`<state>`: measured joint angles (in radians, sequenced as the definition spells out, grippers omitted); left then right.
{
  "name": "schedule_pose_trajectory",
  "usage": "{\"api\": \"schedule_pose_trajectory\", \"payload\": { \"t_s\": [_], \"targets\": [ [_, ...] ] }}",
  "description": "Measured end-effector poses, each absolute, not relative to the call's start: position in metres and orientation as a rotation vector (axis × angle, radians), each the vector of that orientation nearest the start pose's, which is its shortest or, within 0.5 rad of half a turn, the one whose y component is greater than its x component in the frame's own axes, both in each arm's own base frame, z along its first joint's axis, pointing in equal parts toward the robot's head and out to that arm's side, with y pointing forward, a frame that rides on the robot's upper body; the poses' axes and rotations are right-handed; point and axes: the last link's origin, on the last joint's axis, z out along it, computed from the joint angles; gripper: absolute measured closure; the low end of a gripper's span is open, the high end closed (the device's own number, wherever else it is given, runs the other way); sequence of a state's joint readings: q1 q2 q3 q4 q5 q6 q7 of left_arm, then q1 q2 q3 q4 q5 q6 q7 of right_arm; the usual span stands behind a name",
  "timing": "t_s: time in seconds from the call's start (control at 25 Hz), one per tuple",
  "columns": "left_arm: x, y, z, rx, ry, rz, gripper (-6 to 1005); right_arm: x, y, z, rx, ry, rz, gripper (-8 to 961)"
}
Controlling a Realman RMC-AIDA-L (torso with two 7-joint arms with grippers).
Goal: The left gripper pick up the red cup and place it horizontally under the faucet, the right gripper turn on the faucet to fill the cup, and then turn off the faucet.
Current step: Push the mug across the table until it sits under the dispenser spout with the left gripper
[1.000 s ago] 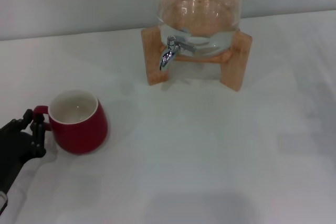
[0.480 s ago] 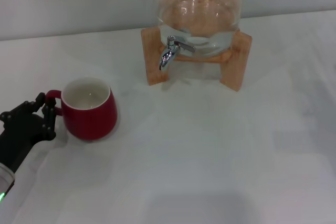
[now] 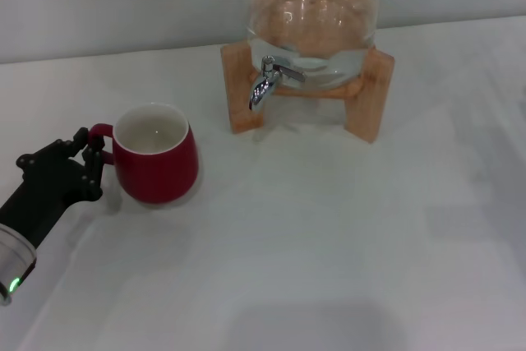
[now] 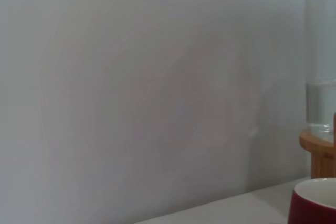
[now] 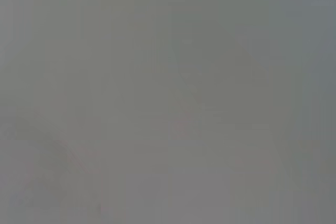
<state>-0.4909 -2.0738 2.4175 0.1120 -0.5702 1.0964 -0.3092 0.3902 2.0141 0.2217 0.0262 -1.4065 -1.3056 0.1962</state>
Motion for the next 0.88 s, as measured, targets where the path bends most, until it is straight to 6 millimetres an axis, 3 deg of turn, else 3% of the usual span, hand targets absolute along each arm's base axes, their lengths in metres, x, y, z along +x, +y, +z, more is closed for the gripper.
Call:
{"api": "schedule_pose_trajectory", "payload": {
  "t_s": [0.88],
  "targets": [
    [-0.281, 0.349, -0.075, -2.134, -0.438, -0.639, 856, 0.385, 0.305, 0.061, -1.303, 0.529, 0.631, 295]
  ]
}}
